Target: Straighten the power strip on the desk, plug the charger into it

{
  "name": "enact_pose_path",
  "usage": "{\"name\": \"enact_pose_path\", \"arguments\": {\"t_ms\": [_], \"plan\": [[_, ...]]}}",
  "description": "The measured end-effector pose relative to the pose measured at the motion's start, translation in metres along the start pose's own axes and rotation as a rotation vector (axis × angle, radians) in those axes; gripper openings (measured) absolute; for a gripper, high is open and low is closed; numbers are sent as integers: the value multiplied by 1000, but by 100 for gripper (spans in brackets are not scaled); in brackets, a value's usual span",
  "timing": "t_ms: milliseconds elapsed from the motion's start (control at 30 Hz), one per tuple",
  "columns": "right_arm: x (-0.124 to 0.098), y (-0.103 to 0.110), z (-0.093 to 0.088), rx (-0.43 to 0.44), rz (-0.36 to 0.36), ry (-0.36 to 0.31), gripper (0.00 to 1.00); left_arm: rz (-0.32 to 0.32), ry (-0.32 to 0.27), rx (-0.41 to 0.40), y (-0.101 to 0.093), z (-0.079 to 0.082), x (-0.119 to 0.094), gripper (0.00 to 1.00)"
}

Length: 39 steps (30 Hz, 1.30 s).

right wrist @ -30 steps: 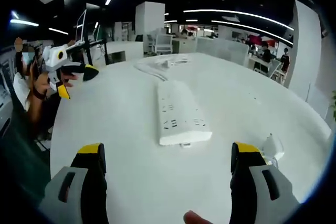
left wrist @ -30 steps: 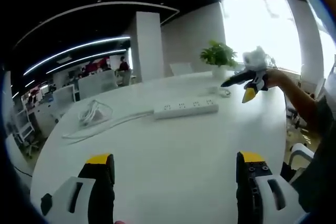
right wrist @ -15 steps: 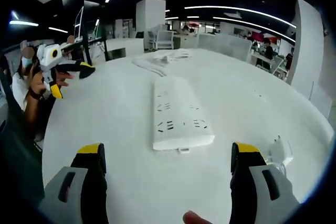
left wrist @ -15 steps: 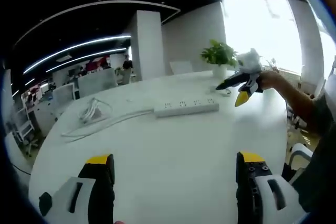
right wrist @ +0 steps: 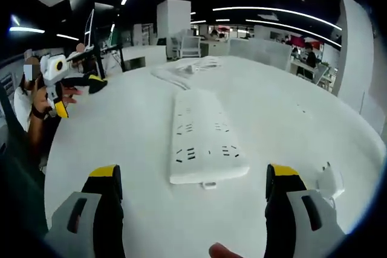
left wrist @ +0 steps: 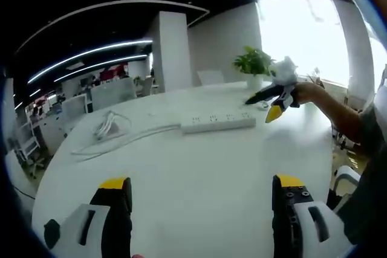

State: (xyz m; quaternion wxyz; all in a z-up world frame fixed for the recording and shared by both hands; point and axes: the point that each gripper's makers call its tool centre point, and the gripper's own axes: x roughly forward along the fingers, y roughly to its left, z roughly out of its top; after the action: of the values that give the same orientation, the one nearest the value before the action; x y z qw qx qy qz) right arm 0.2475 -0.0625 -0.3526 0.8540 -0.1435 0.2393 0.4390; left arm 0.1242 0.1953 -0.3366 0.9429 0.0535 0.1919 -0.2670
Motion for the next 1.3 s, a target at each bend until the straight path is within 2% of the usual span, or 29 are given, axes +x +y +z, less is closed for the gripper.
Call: {"name": "enact_pose_path", "arguments": {"t_ms": [267,500,667,700,767,800,833,900,1100,1133,1167,1200,1233,1300], "plan": [[13,-4,-2,-3,0,15,96,-3,-2,2,2,1,1,99],[24,-16,-1,1,6,36,96,8,-6,-8,9,-1,0,99],[28,-15,0,8,12,33,95,-1,-7,-15,8,-3,1,99],[29,-15,-1,4,14,35,91,-2,-5,-17,8,-4,1,99],[29,-17,0,-16,15,28,72,-4,-3,-17,8,-5,2,99],[28,-22,-2,-32,-5,31,67,-3,-5,-19,9,-5,2,99],[30,-29,-2,-38,-11,22,67,-3,-6,-20,9,-5,2,99],[27,-18,-6,-25,3,7,67,-3,-9,-24,10,-5,2,99],[26,-13,-4,-29,-3,8,66,-3,-8,-25,10,-7,2,99],[28,-9,-7,21,42,30,66,-2,-9,-25,10,-7,2,99],[31,-22,-4,20,41,29,66,-2,-9,-26,10,-7,2,99],[29,-26,3,-70,-18,-8,66,-3,-9,-26,10,-7,2,99],[27,-16,0,-56,-9,-2,66,-2,-10,-27,10,-7,2,99],[27,-17,-1,-39,3,5,66,0,-10,-26,10,-7,1,99]]}}
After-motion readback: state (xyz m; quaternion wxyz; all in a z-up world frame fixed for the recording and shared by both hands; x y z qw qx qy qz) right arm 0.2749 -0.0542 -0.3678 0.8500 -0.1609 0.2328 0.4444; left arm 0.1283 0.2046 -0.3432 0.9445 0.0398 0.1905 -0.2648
